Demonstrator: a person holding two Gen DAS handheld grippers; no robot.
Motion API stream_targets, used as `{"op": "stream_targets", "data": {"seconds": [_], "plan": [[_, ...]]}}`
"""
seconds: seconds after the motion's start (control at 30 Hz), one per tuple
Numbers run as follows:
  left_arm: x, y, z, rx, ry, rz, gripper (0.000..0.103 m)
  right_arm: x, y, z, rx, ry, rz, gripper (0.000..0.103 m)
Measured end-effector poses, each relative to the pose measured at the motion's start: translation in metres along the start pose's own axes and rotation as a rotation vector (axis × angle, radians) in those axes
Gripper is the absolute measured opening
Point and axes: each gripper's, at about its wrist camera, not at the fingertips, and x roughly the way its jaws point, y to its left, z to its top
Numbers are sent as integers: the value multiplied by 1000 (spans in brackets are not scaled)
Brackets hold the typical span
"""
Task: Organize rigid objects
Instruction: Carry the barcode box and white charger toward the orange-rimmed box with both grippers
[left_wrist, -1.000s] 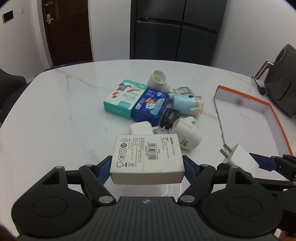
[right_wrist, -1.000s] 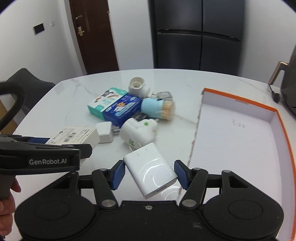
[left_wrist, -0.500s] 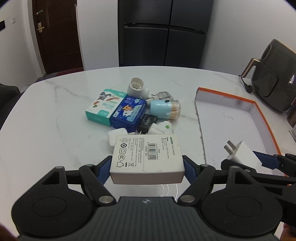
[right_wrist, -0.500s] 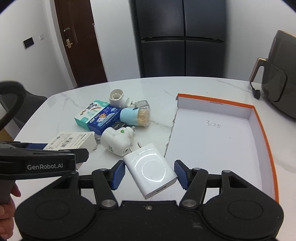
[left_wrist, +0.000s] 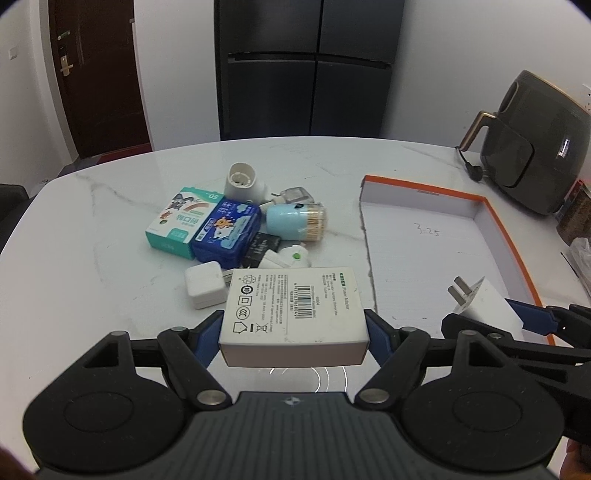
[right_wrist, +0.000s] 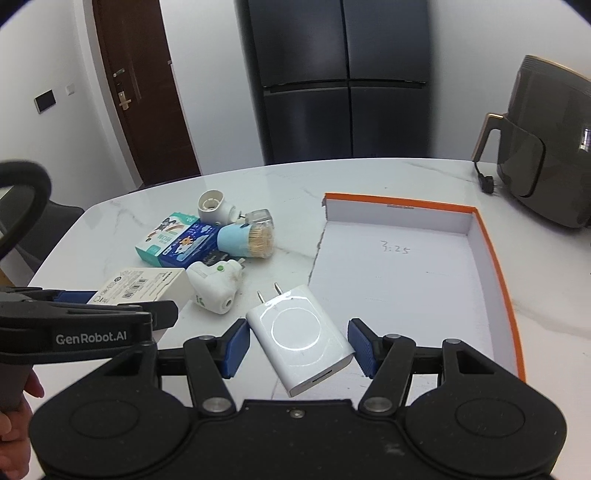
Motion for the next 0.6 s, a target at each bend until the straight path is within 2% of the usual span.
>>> {"op": "stream_targets", "data": {"seconds": [0.6], "plan": [[0, -32, 0, 48, -3, -46, 79, -19, -32, -7, 57, -13, -46, 72]]}}
